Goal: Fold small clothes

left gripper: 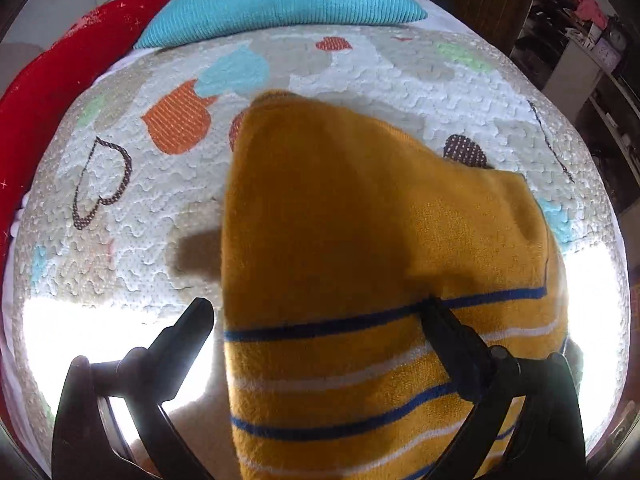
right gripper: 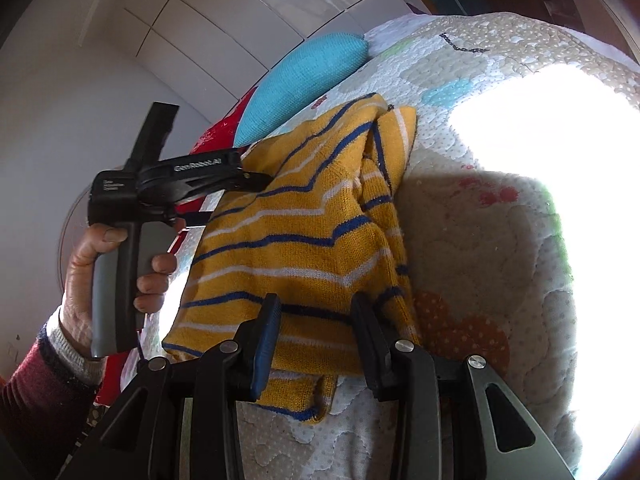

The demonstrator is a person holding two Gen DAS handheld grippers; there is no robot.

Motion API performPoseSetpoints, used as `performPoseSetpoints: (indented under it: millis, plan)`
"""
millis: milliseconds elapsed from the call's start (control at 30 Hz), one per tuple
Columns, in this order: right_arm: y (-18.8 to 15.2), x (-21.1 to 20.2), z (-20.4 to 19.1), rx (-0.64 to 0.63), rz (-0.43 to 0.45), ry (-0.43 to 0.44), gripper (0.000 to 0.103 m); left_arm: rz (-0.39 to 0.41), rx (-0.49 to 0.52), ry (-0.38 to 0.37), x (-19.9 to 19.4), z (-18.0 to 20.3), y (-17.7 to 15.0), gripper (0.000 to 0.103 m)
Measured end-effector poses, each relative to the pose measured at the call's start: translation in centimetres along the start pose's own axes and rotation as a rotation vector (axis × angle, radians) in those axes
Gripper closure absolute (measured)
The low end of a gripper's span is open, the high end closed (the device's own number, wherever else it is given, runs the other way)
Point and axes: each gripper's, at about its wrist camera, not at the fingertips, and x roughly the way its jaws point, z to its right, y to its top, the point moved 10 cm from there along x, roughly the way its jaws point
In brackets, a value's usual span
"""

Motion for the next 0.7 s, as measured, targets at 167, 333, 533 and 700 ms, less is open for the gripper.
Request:
performPoseSetpoints:
  millis: [167, 333, 533, 700]
  plan:
    - [0.1, -0.2, 0.2, 0.013, 0.004, 0.020, 0.064, 0.075, 0.003, -0.001, -2.8, 0.0, -0.2, 0.000]
    - [0.2, -0.3, 0.4, 0.035, 0.014, 0.046, 0.064, 0.155, 0.099, 0.064, -6.0, 0.2, -3.6, 0.000]
    - [0.1, -0.4, 0.4, 0.047, 0.023, 0.046, 0.064, 0.089, 0.129, 0.051, -6.3, -0.2, -9.3, 0.000]
    - [-0.2, -0.6, 0.1, 0.034, 0.029, 0.012, 0.064, 0.020, 0.064, -0.012, -4.8, -1.7, -13.3, 0.000]
